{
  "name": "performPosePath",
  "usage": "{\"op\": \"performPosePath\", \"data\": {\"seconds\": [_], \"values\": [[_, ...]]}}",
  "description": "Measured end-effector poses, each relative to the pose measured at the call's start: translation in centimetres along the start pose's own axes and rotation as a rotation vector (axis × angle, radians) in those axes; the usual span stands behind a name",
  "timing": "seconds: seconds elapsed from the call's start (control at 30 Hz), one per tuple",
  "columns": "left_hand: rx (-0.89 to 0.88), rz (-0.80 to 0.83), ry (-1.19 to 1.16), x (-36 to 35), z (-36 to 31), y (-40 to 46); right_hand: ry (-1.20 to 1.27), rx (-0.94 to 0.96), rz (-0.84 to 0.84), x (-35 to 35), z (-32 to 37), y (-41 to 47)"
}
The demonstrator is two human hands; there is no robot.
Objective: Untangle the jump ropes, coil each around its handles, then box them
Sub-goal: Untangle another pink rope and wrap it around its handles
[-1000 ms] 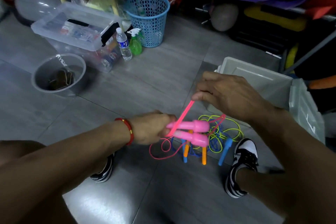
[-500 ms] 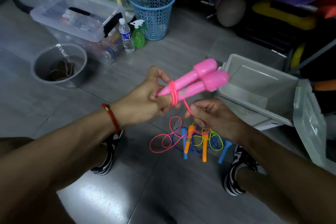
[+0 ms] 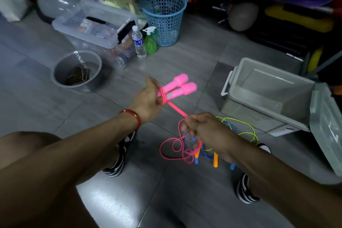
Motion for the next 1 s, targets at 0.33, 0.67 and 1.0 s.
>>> {"op": "performPosePath", "data": {"seconds": [0.33, 0.67, 1.0], "values": [[0.012, 0.296, 0.300, -2.4, 1.4, -0.4, -1.359, 0.389, -0.095, 1.4, 5.3, -5.7], [-0.184, 0.612, 0.350, -3.6, -1.2, -2.7, -1.363, 0.671, 0.040, 4.8, 6.5, -5.6], [-0.562, 0.674, 0.095, -3.3, -6.8, -6.7, -0.878, 0.587, 0.033, 8.6, 6.0, -2.4]]}}
Point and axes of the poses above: each hand's wrist, its own y-axis towards the middle knuckle, its own x-axis out of the back of the hand, z = x × y, the point moved 4 cm from there along y, towards the middle knuckle, and after that the axes turned 8 degrees about z, right-handed, at the moved point
